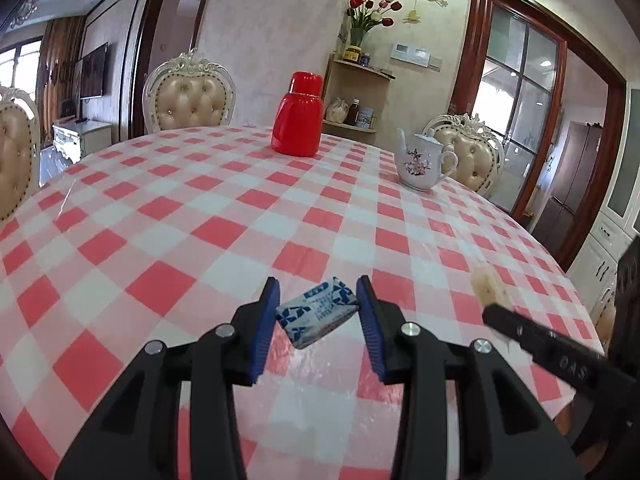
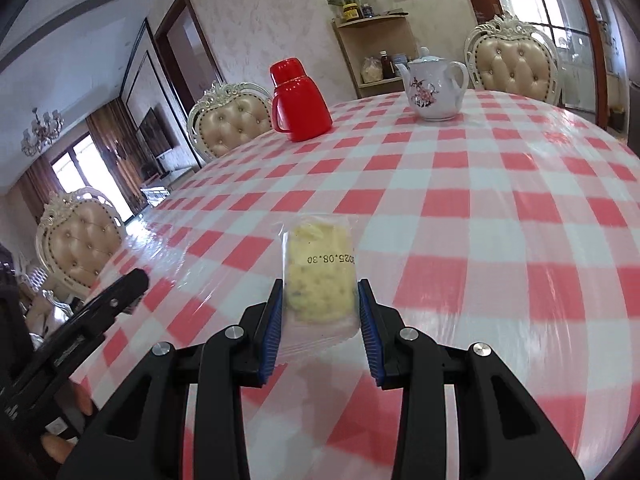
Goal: Organize snacks
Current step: 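Carry the blue-white candy and yellow cookie bag over the clear bin with both tools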
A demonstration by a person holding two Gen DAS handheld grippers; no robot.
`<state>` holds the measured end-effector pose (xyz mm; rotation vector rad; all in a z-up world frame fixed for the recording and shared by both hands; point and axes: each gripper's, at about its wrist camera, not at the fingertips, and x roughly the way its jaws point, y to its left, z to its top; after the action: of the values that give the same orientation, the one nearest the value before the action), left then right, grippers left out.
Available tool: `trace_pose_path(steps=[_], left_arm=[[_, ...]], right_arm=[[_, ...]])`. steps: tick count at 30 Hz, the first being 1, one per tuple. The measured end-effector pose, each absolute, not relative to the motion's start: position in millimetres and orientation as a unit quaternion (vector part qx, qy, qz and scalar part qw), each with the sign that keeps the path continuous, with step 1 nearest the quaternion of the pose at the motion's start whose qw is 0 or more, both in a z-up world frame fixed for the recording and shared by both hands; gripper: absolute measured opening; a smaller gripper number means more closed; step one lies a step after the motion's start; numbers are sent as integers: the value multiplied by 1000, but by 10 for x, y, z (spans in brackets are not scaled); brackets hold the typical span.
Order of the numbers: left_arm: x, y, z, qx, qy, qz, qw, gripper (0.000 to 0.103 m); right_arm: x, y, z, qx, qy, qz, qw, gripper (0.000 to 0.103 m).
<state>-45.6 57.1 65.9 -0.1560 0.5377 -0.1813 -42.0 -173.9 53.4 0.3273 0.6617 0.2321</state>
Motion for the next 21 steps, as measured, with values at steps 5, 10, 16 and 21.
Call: trace_pose_path(steps=[5, 10, 16, 21], left_arm=[[-575, 581, 597, -82, 272, -89, 955, 40], [-683, 602, 567, -87, 269, -90, 955, 40], [-903, 598, 580, -82, 266, -98, 956, 40], [-1109, 591, 561, -68, 271, -98, 955, 40]], right_arm=[[-624, -1648, 451, 166, 335, 123, 919, 36], [-767, -1616, 460, 177, 330, 131, 918, 36], [-955, -1594, 441, 205, 336, 151, 907, 36], [-1091, -1503, 447, 205, 344, 160, 902, 36]])
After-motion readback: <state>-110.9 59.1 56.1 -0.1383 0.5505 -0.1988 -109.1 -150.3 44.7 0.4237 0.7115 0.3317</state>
